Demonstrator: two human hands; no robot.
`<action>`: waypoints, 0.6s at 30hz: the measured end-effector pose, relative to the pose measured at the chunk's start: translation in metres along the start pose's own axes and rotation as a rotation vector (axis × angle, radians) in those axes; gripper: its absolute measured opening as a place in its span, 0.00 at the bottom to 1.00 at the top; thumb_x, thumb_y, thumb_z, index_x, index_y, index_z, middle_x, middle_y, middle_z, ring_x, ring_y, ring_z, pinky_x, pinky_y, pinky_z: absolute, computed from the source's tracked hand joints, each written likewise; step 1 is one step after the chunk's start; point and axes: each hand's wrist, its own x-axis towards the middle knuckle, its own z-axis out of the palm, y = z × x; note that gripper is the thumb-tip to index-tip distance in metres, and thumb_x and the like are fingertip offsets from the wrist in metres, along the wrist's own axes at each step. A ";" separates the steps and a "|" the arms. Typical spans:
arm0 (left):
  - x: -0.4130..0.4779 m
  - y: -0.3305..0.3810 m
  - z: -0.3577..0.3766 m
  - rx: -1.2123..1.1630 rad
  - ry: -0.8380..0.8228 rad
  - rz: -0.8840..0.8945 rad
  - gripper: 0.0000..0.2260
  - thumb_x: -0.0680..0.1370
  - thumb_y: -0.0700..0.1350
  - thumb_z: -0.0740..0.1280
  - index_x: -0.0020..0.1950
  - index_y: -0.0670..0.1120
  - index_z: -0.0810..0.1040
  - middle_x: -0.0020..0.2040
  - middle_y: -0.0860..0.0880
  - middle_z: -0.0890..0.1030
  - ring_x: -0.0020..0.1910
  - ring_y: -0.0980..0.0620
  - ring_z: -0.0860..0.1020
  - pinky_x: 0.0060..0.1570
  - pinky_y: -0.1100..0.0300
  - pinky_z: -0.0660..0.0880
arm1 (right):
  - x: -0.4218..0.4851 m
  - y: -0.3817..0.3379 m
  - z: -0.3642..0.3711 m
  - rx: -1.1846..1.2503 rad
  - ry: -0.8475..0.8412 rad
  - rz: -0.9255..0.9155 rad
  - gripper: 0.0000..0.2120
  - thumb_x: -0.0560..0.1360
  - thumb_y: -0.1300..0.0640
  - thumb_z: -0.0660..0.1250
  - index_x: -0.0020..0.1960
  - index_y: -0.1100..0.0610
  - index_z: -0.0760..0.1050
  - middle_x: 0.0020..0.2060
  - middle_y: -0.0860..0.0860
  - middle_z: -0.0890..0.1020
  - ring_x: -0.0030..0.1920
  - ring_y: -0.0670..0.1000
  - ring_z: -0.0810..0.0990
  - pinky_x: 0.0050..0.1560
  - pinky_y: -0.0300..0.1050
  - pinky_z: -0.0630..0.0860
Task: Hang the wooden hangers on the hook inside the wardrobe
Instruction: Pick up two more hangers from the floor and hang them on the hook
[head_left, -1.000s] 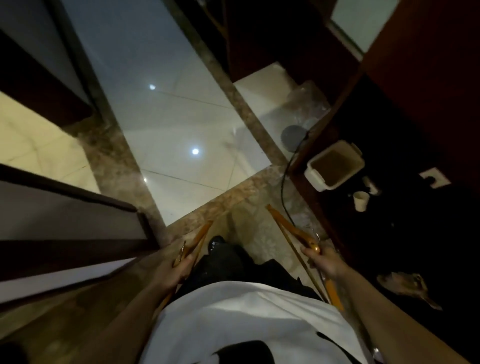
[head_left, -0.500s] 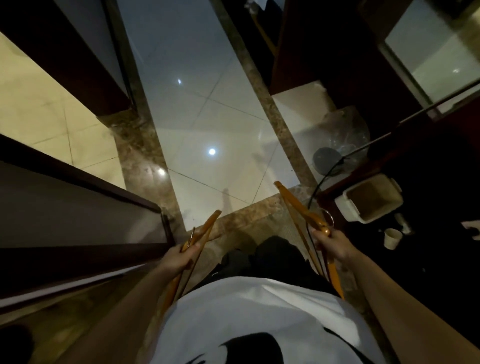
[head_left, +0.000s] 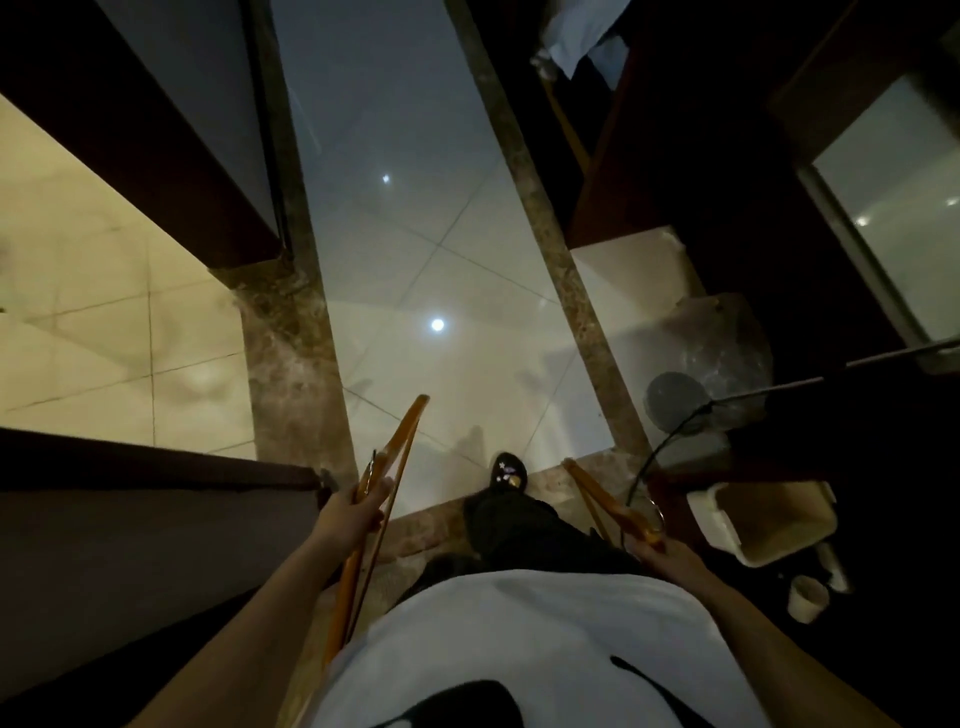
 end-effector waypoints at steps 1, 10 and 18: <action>0.004 0.007 -0.001 0.005 0.016 -0.014 0.16 0.76 0.55 0.63 0.49 0.41 0.76 0.44 0.39 0.79 0.44 0.43 0.78 0.53 0.46 0.76 | 0.008 -0.021 -0.008 -0.022 -0.009 -0.012 0.24 0.76 0.45 0.63 0.60 0.65 0.74 0.58 0.63 0.77 0.57 0.61 0.76 0.55 0.49 0.71; 0.034 0.054 -0.023 -0.076 0.098 -0.105 0.09 0.78 0.53 0.61 0.45 0.48 0.75 0.49 0.40 0.78 0.49 0.43 0.77 0.45 0.55 0.73 | 0.039 -0.227 -0.076 -0.009 -0.021 -0.300 0.11 0.76 0.43 0.60 0.45 0.51 0.73 0.46 0.55 0.79 0.51 0.56 0.79 0.57 0.53 0.75; 0.095 0.101 -0.073 0.026 0.149 -0.176 0.19 0.76 0.57 0.62 0.53 0.41 0.76 0.43 0.40 0.81 0.42 0.44 0.80 0.51 0.46 0.78 | 0.079 -0.345 -0.090 -0.008 -0.002 -0.350 0.13 0.77 0.43 0.59 0.50 0.53 0.72 0.47 0.56 0.79 0.51 0.55 0.78 0.52 0.49 0.73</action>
